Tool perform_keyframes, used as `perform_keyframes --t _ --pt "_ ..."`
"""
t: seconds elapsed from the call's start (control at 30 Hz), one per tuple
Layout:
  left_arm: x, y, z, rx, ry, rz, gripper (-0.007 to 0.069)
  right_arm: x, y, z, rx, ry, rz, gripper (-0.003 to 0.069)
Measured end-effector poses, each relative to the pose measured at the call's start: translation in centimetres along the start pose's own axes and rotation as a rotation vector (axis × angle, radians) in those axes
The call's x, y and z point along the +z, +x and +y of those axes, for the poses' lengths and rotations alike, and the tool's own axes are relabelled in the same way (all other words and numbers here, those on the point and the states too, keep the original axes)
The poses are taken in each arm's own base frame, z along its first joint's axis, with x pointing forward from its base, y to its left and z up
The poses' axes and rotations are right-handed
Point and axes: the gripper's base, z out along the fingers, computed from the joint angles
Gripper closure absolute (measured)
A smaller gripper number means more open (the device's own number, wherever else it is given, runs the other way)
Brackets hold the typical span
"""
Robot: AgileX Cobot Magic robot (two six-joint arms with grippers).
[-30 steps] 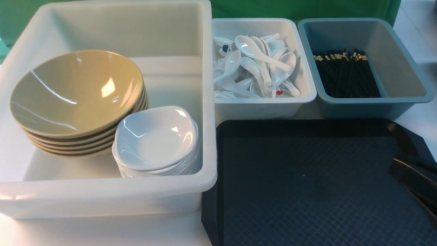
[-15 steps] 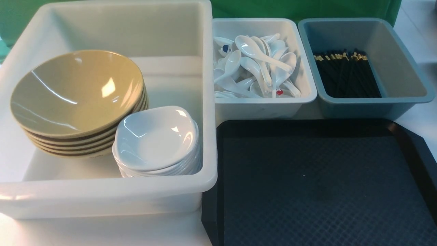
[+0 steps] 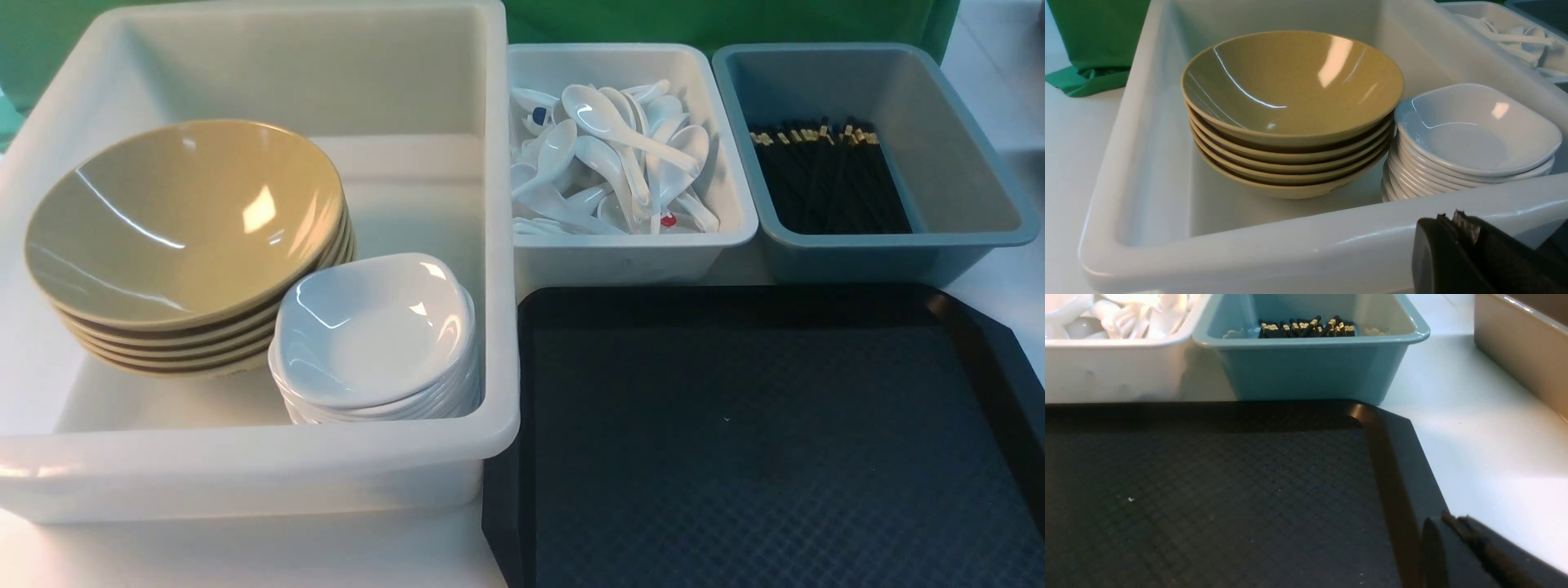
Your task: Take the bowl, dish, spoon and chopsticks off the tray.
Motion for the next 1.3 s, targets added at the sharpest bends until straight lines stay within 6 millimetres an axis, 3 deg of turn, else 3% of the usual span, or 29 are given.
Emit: perform_keyframes --t 0.83,0.97,1.07,1.3 --pt "0.3 0.1 -0.1 -0.004 0.004 -0.057 0.0640 0.0 0.0 0.0 0.000 0.000 0.000 0.0606" --pt "2.5 0.9 -0.5 0.007 -0.064 -0.229 0.0640 0.0 0.0 0.0 0.000 0.000 0.000 0.0600" --pt "4.3 2.7 -0.2 0.026 -0.160 -0.341 0.0640 0.0 0.0 0.0 0.000 0.000 0.000 0.0597" --pt "6.3 7.0 0.8 -0.053 -0.305 -0.253 0.0640 0.0 0.0 0.0 0.000 0.000 0.000 0.0593"
